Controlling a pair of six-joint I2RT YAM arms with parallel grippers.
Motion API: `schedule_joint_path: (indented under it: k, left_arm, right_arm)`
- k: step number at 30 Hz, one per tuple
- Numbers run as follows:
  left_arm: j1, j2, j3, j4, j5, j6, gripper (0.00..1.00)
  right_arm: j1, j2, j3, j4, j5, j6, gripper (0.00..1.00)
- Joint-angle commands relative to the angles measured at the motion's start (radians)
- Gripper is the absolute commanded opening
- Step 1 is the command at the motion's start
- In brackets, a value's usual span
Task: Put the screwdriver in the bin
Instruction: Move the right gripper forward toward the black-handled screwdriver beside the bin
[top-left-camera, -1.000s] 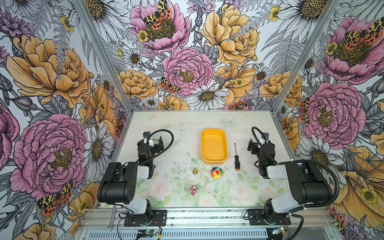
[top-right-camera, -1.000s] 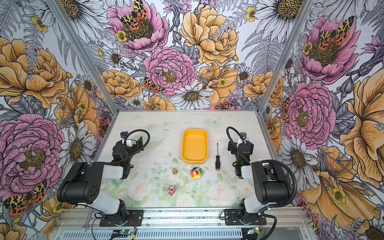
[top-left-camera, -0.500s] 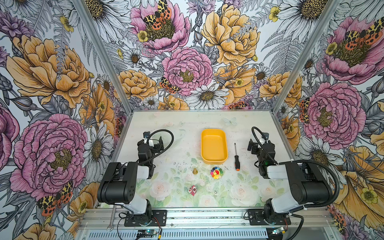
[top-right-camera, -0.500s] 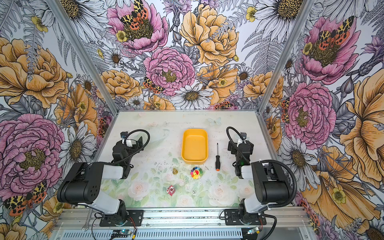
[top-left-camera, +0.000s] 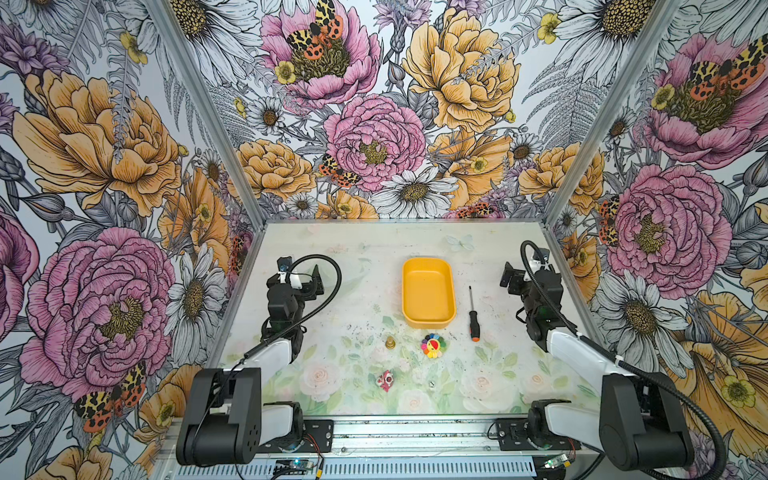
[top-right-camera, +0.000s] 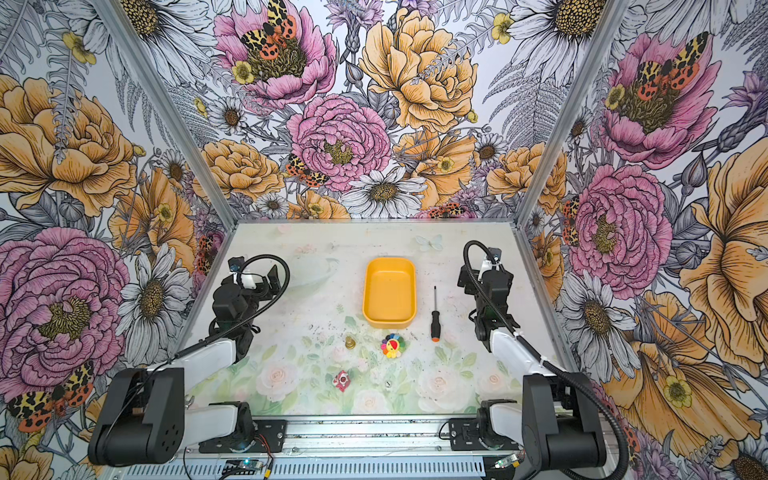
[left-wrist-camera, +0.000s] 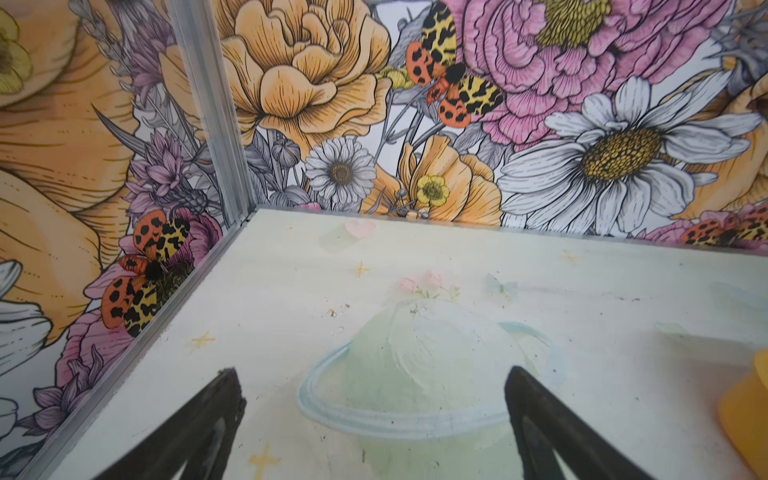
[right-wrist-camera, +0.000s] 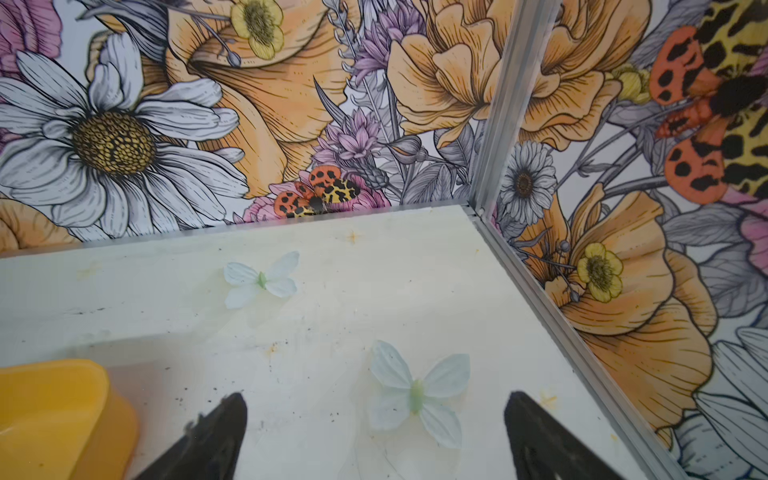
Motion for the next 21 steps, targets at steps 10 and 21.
schedule_joint_path:
  k: [10, 21]
  left_arm:
    - [-0.147, -0.176, 0.029, -0.351, 0.093, -0.274, 0.99]
    - [-0.201, -0.069, 0.06, -0.412, 0.127, -0.406, 0.99]
  right_arm:
    - [0.153, 0.059, 0.072, -0.486, -0.243, 0.322, 0.89]
    - [0.301, 0.085, -0.025, -0.555, -0.146, 0.46, 0.77]
